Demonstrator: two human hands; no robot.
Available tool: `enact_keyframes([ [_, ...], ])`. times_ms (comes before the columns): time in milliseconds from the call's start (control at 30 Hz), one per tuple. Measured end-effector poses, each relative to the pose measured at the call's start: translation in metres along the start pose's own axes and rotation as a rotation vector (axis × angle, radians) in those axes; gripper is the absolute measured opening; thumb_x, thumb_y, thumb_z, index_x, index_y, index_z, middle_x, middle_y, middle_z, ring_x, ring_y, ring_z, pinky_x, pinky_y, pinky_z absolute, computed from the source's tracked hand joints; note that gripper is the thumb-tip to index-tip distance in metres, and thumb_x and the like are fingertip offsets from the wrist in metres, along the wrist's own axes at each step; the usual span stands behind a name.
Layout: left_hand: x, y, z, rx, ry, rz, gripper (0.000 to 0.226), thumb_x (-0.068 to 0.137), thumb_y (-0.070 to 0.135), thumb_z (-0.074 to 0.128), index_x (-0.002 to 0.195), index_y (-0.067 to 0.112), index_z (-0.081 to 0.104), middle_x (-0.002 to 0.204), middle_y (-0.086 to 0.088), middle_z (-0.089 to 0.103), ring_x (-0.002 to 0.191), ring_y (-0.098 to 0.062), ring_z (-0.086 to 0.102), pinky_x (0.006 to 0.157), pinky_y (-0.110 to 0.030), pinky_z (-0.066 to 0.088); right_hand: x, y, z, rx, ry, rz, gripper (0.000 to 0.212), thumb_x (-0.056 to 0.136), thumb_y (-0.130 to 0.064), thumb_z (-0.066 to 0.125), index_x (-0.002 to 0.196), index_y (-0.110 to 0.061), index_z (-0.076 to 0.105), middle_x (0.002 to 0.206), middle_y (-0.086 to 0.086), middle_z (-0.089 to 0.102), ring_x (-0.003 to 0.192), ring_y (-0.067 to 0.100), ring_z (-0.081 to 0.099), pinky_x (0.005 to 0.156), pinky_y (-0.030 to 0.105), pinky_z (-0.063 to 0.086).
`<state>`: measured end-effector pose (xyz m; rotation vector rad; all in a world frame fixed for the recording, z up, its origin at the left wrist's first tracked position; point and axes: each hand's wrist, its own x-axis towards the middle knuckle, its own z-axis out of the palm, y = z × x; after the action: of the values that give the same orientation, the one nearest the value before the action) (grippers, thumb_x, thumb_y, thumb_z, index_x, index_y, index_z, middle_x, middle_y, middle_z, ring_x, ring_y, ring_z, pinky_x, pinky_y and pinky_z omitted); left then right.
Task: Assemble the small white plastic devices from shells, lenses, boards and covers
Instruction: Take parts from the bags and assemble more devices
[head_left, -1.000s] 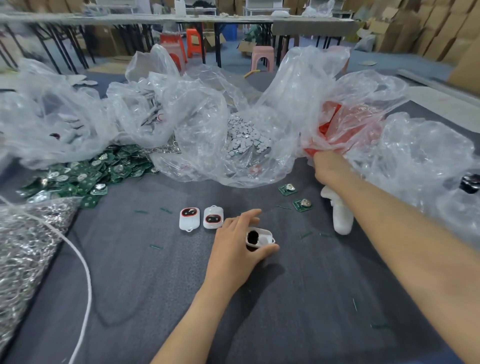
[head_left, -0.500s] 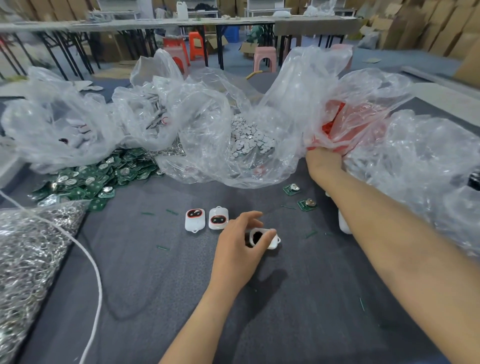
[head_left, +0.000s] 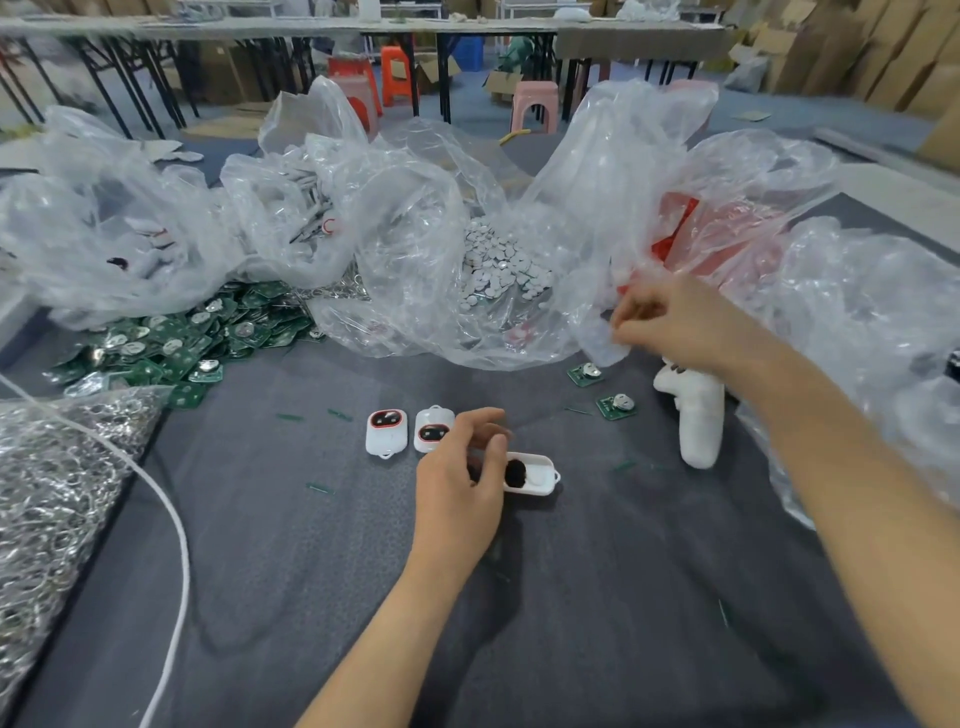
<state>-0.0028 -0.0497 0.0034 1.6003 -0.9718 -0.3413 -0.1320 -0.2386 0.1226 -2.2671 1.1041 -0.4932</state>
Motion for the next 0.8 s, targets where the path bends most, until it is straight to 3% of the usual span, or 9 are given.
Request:
enact_keyframes([
  [67,0.0,0.002,0.0,-0.033,-0.001,-0.01,0.03,0.093,0.007,0.056,0.104,0.035,0.06,0.088,0.015,0.07,0.083,0.001,0.064,0.073,-0.008,0.043,-0.039,-0.008,0.025,0.471,-0.093,0.016,0.022,0.081,-0.006,0.068,0.068,-0.024,0.067,0.053,-0.009,0.054,0.039,0.002,0.041,0.04,0.014,0.034],
  [133,-0.001,0.004,-0.002,-0.042,-0.023,0.009,0.032,0.093,0.007,0.057,0.105,0.036,0.061,0.087,0.014,0.071,0.081,0.0,0.065,0.072,-0.01,0.044,-0.061,-0.008,0.057,0.76,-0.209,0.086,0.02,0.086,-0.003,0.063,0.074,-0.019,0.065,0.049,-0.004,0.049,0.037,0.009,0.035,0.036,0.017,0.028],
  [233,-0.003,0.009,-0.004,-0.033,-0.062,0.027,0.033,0.091,0.01,0.062,0.102,0.041,0.06,0.085,0.016,0.07,0.07,-0.003,0.062,0.064,-0.013,0.044,-0.073,-0.004,0.086,0.954,-0.249,0.184,0.011,0.09,0.0,0.056,0.084,-0.008,0.059,0.057,0.009,0.058,0.039,0.014,0.04,0.037,0.021,0.032],
  [367,-0.004,0.009,-0.004,-0.016,-0.053,-0.007,0.032,0.087,0.012,0.068,0.084,0.044,0.064,0.078,0.016,0.069,0.065,-0.008,0.058,0.062,-0.016,0.044,-0.076,0.002,0.093,1.126,-0.243,0.209,0.016,0.091,0.005,0.05,0.08,-0.006,0.055,0.066,0.018,0.064,0.041,0.016,0.046,0.04,0.022,0.037],
  [433,-0.004,0.008,-0.003,-0.01,-0.048,-0.008,0.035,0.086,0.01,0.07,0.081,0.044,0.065,0.075,0.015,0.068,0.064,-0.013,0.057,0.061,-0.018,0.045,-0.075,0.003,0.094,1.187,-0.245,0.228,0.017,0.093,0.002,0.046,0.079,-0.004,0.054,0.069,0.021,0.065,0.042,0.018,0.049,0.041,0.023,0.04],
  [567,-0.005,0.01,-0.005,0.007,-0.043,0.03,0.036,0.084,0.006,0.07,0.084,0.041,0.066,0.08,0.019,0.069,0.065,-0.002,0.057,0.063,-0.018,0.046,-0.073,0.004,0.094,1.176,-0.222,0.251,0.023,0.095,-0.015,0.05,0.082,0.0,0.06,0.068,0.013,0.065,0.05,0.019,0.054,0.046,0.025,0.045],
  [733,-0.005,0.011,-0.006,0.067,-0.057,0.088,0.046,0.083,-0.002,0.066,0.084,0.044,0.063,0.085,0.017,0.068,0.069,-0.006,0.059,0.064,-0.022,0.048,-0.074,0.009,0.099,1.004,-0.129,0.15,0.013,0.088,0.003,0.059,0.08,-0.006,0.064,0.07,0.004,0.063,0.065,0.013,0.057,0.054,0.025,0.051],
  [800,-0.005,0.01,-0.005,0.046,-0.048,0.047,0.04,0.086,0.0,0.063,0.087,0.04,0.065,0.086,0.018,0.068,0.075,-0.006,0.062,0.067,-0.024,0.05,-0.074,0.009,0.099,0.906,-0.123,0.079,0.015,0.087,0.005,0.06,0.083,-0.008,0.066,0.072,0.002,0.066,0.063,0.01,0.058,0.054,0.024,0.05],
])
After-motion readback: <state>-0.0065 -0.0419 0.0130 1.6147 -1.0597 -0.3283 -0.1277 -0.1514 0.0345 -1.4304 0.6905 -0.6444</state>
